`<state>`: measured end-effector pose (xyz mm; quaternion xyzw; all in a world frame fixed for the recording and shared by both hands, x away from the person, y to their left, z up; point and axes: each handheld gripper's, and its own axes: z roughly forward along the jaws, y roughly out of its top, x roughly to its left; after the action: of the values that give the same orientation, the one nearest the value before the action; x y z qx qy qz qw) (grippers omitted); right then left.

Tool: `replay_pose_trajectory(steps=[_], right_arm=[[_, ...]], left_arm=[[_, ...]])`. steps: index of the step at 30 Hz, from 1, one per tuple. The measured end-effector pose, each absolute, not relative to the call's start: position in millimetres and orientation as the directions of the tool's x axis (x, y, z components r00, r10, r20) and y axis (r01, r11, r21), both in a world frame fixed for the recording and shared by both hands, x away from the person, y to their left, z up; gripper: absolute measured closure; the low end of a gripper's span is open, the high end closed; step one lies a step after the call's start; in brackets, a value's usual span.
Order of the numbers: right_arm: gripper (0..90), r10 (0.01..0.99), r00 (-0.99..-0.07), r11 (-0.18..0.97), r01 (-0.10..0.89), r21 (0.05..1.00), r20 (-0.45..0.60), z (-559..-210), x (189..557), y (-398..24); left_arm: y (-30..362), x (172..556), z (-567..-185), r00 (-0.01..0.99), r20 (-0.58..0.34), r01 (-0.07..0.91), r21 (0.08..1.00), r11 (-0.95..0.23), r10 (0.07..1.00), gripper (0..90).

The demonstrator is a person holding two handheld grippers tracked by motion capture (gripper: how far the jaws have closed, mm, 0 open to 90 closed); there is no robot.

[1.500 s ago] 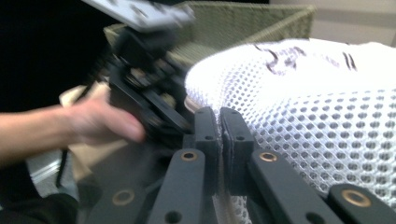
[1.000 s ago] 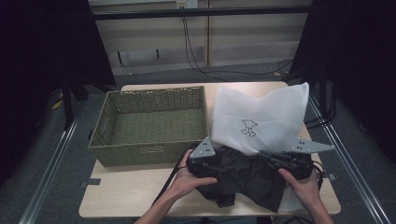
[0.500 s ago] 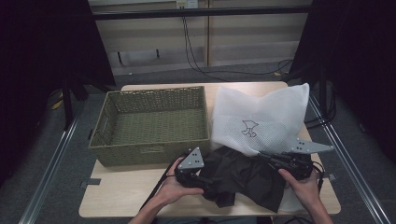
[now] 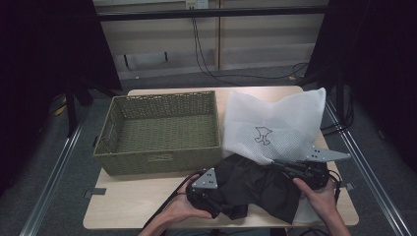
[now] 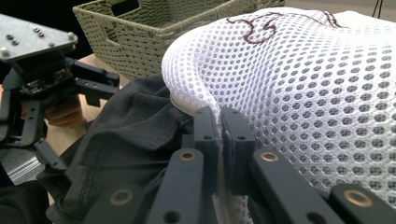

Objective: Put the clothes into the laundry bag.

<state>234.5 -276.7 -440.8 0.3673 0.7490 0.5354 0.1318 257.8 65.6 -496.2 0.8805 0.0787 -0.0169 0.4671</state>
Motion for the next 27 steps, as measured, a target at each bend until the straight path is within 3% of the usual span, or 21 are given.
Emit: replay_pose_trajectory(steps=[6,10,13,17,19,24,27], right_arm=[[86.5,0.688,-0.699,0.159,0.409,0.899,0.196,-441.6,235.1,-276.1],[86.6,0.69,-0.698,0.163,0.41,0.897,0.194,-442.0,235.4,-275.5],[86.6,0.691,-0.697,0.165,0.413,0.896,0.194,-441.9,234.8,-275.1],[86.6,0.691,-0.695,0.161,0.416,0.895,0.199,-441.7,235.7,-274.8],[86.6,0.689,-0.697,0.162,0.415,0.895,0.199,-441.3,235.7,-274.4],[86.9,0.69,-0.692,0.146,0.421,0.895,0.213,-439.4,237.1,-276.0],[87.2,0.682,-0.7,0.144,0.41,0.901,0.21,-434.5,238.5,-274.0]], left_arm=[[59.4,257.1,-504.8,0.986,-0.093,0.157,0.775,-0.612,0.135,10.6],[52.7,260.2,-506.2,0.985,-0.02,0.13,0.731,-0.669,0.17,17.7],[53.6,262.7,-505.3,0.979,-0.026,0.152,0.749,-0.645,0.201,31.8],[57.6,266.9,-501.5,0.976,-0.011,0.155,0.741,-0.653,0.219,70.1],[60.0,269.7,-500.0,0.976,-0.048,0.176,0.753,-0.634,0.215,79.2],[68.4,269.6,-482.9,0.972,-0.124,0.215,0.816,-0.537,0.2,82.4],[71.7,270.9,-465.6,0.972,-0.121,0.207,0.841,-0.499,0.2,82.9]])
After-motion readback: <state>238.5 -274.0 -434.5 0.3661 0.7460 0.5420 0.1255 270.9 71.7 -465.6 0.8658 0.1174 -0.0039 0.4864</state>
